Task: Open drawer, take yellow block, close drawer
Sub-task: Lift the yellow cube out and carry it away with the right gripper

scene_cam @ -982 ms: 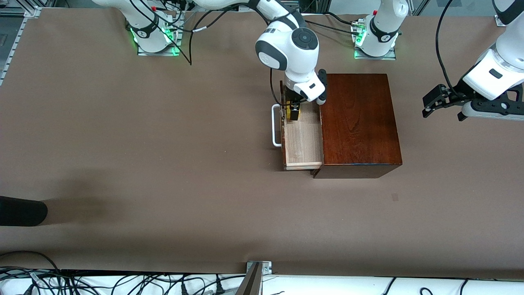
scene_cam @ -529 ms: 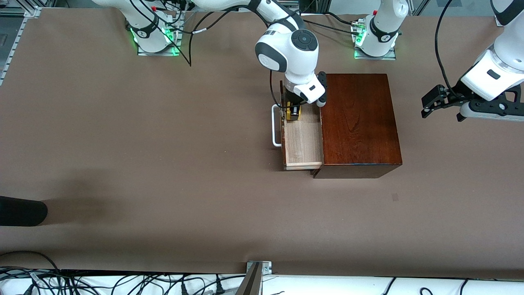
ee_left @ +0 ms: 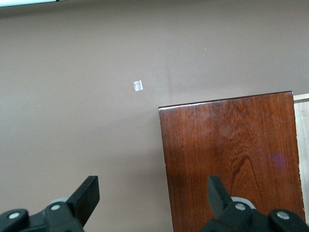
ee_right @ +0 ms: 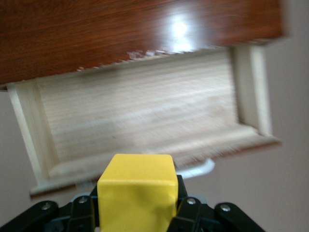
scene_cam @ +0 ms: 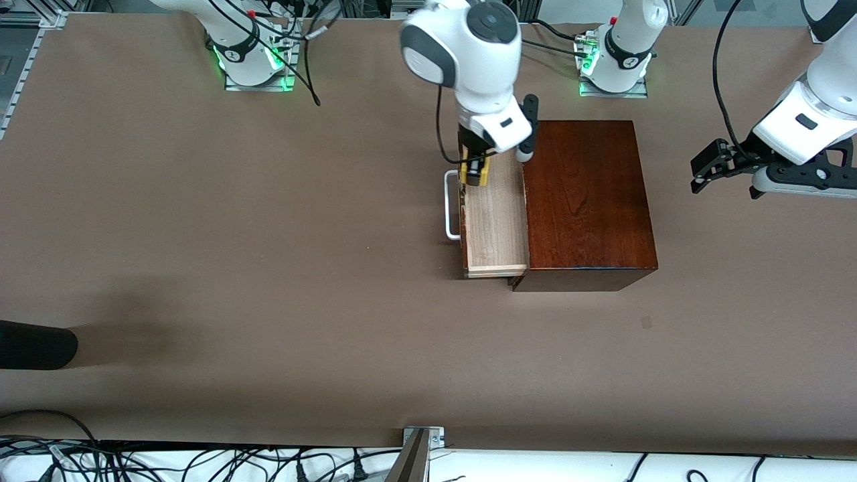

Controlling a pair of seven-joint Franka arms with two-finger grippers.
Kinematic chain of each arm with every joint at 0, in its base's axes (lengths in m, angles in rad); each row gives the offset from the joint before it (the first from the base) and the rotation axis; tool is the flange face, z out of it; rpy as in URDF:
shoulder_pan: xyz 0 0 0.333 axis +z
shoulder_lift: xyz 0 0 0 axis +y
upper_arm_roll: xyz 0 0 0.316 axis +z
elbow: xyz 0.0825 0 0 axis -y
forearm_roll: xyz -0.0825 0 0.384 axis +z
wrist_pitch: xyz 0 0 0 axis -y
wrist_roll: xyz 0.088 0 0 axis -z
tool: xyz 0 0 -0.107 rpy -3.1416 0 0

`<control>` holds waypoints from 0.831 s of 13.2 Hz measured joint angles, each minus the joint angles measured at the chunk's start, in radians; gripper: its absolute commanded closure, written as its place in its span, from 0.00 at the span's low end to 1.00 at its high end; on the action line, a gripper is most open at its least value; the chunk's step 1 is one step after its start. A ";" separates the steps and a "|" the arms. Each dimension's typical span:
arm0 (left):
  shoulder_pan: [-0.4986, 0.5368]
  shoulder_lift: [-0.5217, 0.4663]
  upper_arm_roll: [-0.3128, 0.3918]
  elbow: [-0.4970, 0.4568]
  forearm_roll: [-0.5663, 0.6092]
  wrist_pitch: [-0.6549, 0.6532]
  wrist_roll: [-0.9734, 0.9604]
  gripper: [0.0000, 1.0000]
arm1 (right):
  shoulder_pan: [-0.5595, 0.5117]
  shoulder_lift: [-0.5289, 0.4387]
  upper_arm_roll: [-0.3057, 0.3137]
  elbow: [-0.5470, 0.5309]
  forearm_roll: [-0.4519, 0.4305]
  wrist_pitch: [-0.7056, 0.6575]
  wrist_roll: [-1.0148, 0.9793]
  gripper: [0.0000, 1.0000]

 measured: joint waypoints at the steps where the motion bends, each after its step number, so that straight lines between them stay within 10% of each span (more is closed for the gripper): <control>1: 0.000 0.000 0.000 0.000 0.000 0.000 0.000 0.00 | -0.031 -0.033 -0.004 0.004 0.001 -0.034 0.001 1.00; 11: -0.008 0.004 -0.003 0.001 0.000 -0.023 0.005 0.00 | -0.457 -0.133 -0.097 -0.054 0.081 -0.143 0.024 1.00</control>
